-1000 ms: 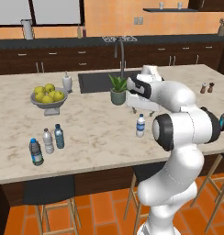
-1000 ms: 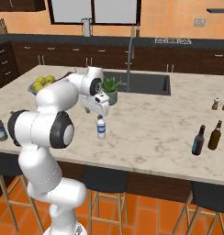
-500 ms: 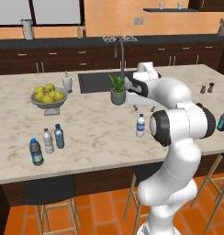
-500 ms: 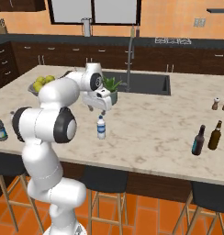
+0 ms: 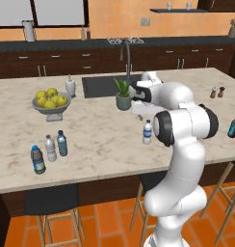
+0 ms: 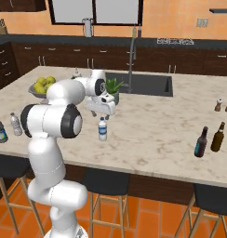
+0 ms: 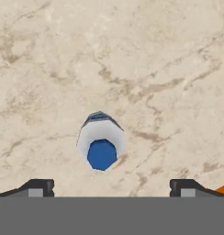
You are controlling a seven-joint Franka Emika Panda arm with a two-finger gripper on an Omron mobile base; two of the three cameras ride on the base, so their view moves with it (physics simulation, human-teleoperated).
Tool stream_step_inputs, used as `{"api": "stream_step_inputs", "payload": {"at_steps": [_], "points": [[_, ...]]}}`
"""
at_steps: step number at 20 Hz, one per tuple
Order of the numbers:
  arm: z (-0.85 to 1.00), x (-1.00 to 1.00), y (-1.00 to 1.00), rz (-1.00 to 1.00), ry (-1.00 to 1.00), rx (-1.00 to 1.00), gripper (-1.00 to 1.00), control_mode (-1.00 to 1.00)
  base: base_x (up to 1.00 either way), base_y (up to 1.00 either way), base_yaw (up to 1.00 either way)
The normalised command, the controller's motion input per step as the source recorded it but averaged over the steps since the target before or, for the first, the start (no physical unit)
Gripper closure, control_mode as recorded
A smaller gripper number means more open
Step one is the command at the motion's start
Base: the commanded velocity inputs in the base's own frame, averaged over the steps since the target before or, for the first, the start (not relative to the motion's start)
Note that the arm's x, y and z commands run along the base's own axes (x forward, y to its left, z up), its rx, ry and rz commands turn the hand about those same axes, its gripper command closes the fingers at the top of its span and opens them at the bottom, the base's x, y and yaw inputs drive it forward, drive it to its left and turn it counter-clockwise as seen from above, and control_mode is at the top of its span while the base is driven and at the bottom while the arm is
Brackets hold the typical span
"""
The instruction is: Move the plastic bottles in the middle to the plastics group, and the glass bottles in the middle to the glass group.
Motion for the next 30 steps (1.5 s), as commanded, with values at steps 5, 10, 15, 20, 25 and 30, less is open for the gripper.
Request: {"api": "stream_step_inputs", "payload": {"at_steps": [5, 10, 15, 20, 25, 30], "points": [[-0.21, 0.40, -0.02, 0.14, 0.01, 0.00, -1.00, -1.00, 0.00, 0.00, 0.00], [0.00, 0.34, -0.14, 0.15, 0.00, 0.04, -1.00, -1.00, 0.00, 0.00, 0.00], [0.00, -0.26, -0.10, 0.07, 0.00, 0.06, -1.00, -1.00, 0.00, 0.00, 0.00], [-0.03, -0.24, 0.06, 0.10, -0.04, 0.05, -1.00, -1.00, 0.00, 0.00, 0.00], [0.00, -0.14, 0.13, 0.10, -0.06, 0.00, -1.00, -1.00, 0.00, 0.00, 0.00], [0.00, -0.15, 0.01, 0.05, -0.05, 0.00, -1.00, -1.00, 0.00, 0.00, 0.00]]}}
